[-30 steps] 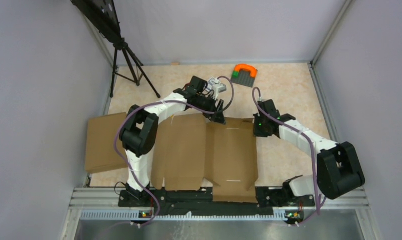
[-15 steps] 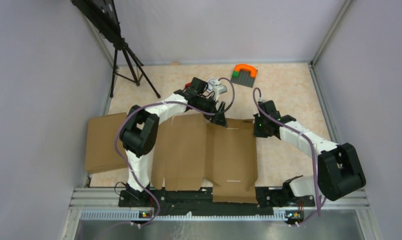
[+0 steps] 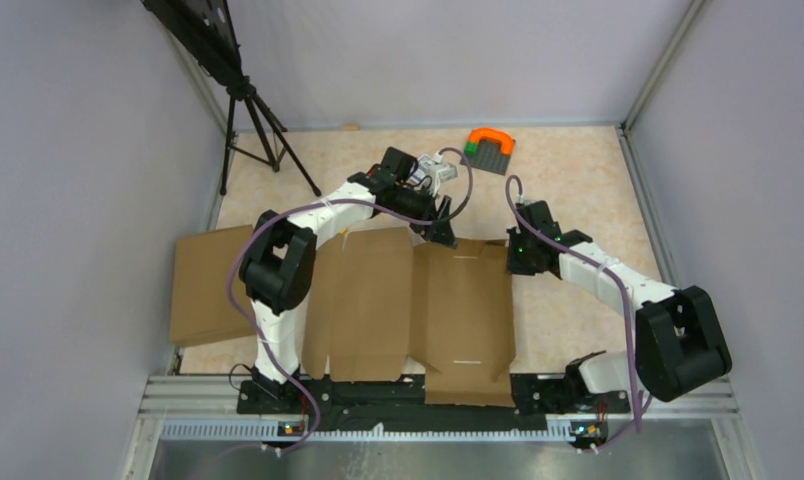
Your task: Fold the paper box
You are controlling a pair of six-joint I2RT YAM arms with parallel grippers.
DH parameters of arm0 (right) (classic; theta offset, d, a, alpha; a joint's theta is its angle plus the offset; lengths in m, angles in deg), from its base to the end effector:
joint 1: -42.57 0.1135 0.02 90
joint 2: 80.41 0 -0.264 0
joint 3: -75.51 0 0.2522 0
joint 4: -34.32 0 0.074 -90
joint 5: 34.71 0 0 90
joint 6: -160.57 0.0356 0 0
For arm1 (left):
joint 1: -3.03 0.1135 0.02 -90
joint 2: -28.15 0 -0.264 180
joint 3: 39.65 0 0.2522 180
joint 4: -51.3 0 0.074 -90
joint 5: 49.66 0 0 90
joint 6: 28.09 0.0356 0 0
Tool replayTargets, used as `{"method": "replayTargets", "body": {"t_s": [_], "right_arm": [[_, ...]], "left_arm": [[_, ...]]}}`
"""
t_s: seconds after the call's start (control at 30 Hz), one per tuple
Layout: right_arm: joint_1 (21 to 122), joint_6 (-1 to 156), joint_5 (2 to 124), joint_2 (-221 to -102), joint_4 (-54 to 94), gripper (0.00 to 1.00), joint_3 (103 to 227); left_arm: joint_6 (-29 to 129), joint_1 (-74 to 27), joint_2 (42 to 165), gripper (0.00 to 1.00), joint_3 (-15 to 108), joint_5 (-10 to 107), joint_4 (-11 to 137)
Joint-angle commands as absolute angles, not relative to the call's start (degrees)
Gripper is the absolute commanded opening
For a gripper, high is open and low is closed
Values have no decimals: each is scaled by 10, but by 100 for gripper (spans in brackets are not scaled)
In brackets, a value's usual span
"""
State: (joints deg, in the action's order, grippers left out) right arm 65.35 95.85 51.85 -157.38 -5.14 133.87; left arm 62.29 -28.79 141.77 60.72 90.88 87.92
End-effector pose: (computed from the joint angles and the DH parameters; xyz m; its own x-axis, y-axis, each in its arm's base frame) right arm 0.2382 0.0977 0.1973 -0.8601 0.1011 -0.5000 0.0111 0.9836 0.1798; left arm 0.3539 -0.2519 0.2237 -0.6446 0.4050 -0.6484 0.7622 0.2750 -0.5860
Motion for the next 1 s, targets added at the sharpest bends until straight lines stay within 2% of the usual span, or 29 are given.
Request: {"method": "replayTargets", "body": {"t_s": [0.0, 0.07, 0.23, 0.4, 0.63, 0.97], "right_arm": [[661, 959, 526, -1556, -36, 7, 1345], [662, 958, 527, -1558, -37, 7, 1345], [661, 957, 527, -1559, -38, 7, 1344], [662, 958, 527, -1559, -37, 8, 1344], [662, 961, 531, -1559, -34, 7, 1345], [662, 972, 550, -1549, -29, 17, 1344]], "left_arm": [[625, -291, 1413, 66, 635, 928, 885], [623, -291, 1417, 62, 639, 930, 885], [621, -291, 1413, 60, 636, 938, 873], [622, -291, 1428, 36, 646, 936, 884], [628, -291, 1442, 16, 642, 922, 895], [634, -294, 1450, 13, 630, 904, 900]]}}
